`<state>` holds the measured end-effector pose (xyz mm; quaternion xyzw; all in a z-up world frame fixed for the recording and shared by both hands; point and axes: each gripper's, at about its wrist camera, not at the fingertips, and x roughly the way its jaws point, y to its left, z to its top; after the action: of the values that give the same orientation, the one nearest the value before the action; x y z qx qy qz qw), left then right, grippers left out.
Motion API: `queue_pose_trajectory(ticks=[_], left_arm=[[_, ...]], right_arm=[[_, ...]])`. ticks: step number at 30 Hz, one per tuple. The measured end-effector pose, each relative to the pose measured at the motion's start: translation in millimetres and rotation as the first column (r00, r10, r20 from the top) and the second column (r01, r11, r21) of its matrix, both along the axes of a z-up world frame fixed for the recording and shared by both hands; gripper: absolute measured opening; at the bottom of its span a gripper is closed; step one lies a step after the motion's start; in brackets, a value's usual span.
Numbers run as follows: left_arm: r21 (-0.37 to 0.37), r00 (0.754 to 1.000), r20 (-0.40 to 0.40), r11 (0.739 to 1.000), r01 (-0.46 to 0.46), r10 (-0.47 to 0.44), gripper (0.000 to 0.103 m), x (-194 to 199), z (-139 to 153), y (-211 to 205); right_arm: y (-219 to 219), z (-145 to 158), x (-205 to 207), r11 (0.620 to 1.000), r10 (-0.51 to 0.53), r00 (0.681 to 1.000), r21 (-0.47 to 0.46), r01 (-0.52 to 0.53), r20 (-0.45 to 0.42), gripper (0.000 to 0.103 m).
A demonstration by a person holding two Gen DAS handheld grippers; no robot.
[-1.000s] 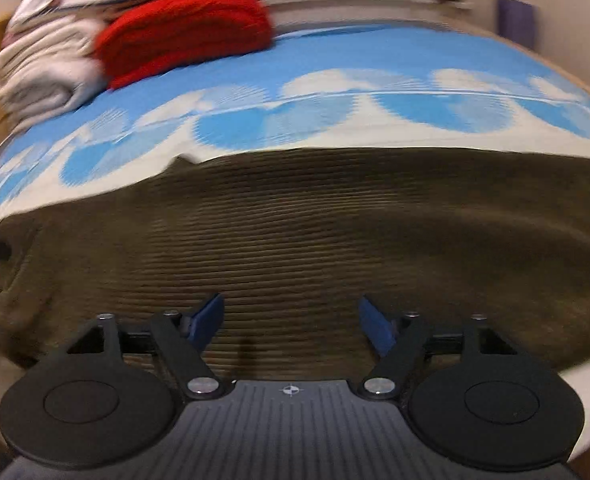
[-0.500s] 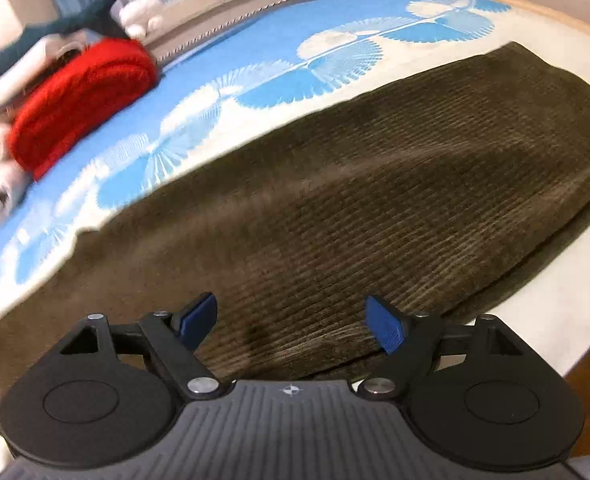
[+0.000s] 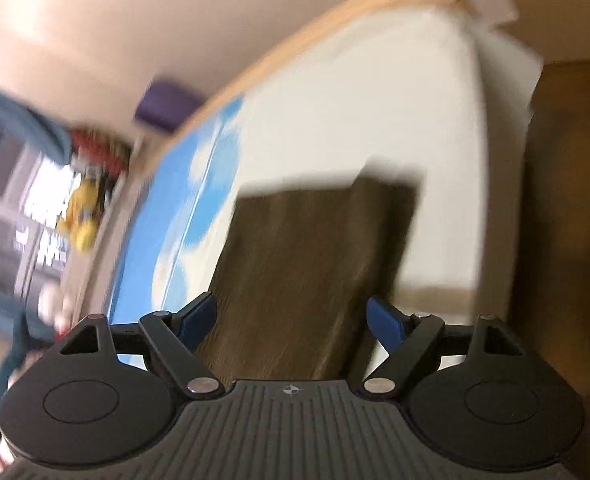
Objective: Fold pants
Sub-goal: 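Grasp the end of the brown pant legs with the right tool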
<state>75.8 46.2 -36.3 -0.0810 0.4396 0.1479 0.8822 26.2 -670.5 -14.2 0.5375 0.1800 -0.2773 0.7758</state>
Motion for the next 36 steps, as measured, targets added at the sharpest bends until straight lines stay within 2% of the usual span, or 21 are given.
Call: queue_pose_trajectory(ticks=[4,10,12,15,18,24,27,28,29,30,31,32,34,36], left_arm=[[-0.009,1.0,-0.012,1.0,-0.009,0.008,0.097,3,1,-7],[-0.007,0.999,-0.036,1.0,0.029,-0.029,0.097,11,3,-29],[-0.016,0.998,-0.045,0.999,0.036,-0.037,0.097,12,2,-35],[-0.006,0.997,-0.059,0.999,0.052,-0.053,0.097,15,0,-45],[0.002,0.995,-0.067,0.998,0.069,-0.069,0.097,17,-1,-53],[0.0,0.991,-0.086,0.995,0.101,-0.1,0.097,19,-7,-66],[0.012,0.991,-0.086,0.994,0.107,-0.106,0.097,21,-7,-68],[0.013,0.991,-0.081,0.995,0.103,-0.102,0.097,22,-5,-67],[0.014,0.993,-0.075,0.995,0.097,-0.095,0.097,22,-4,-65],[0.015,0.994,-0.069,0.996,0.089,-0.088,0.097,23,-2,-62],[0.018,0.995,-0.062,0.997,0.078,-0.077,0.097,24,0,-60],[0.018,0.996,-0.056,0.998,0.066,-0.065,0.097,25,2,-56],[0.013,0.998,-0.05,0.999,0.044,-0.044,0.097,27,4,-51],[0.004,0.998,-0.051,1.0,0.031,-0.031,0.097,29,4,-47]], right_arm=[[-35,-19,-16,1.0,-0.012,1.0,-0.026,0.013,0.029,0.084],[-58,-42,-3,0.998,-0.033,0.999,-0.052,0.032,-0.017,0.084],[-51,-46,-4,0.995,-0.035,0.999,-0.092,0.034,-0.006,0.085],[-44,-47,3,0.982,0.027,1.0,-0.189,-0.027,-0.005,0.085],[-41,-52,15,0.975,0.109,0.994,-0.198,-0.101,0.029,0.085],[-22,-48,37,0.94,0.114,0.992,-0.318,-0.127,-0.06,0.093],[-25,-47,41,0.952,0.102,0.994,-0.286,-0.108,-0.035,0.093],[-31,-49,39,0.968,0.088,0.996,-0.238,-0.083,0.008,0.083],[-38,-53,36,0.984,0.071,0.996,-0.167,-0.061,0.057,0.065],[-44,-58,35,0.996,0.046,0.995,-0.083,-0.039,0.085,0.052],[-47,-62,34,0.999,0.025,0.997,-0.034,-0.023,0.076,0.028],[-48,-63,35,0.999,0.019,0.998,-0.029,-0.017,0.056,0.019],[-46,-63,36,0.998,0.031,0.999,-0.065,-0.028,0.039,0.018],[-46,-64,35,0.999,0.017,0.999,-0.052,-0.015,0.041,0.018]])
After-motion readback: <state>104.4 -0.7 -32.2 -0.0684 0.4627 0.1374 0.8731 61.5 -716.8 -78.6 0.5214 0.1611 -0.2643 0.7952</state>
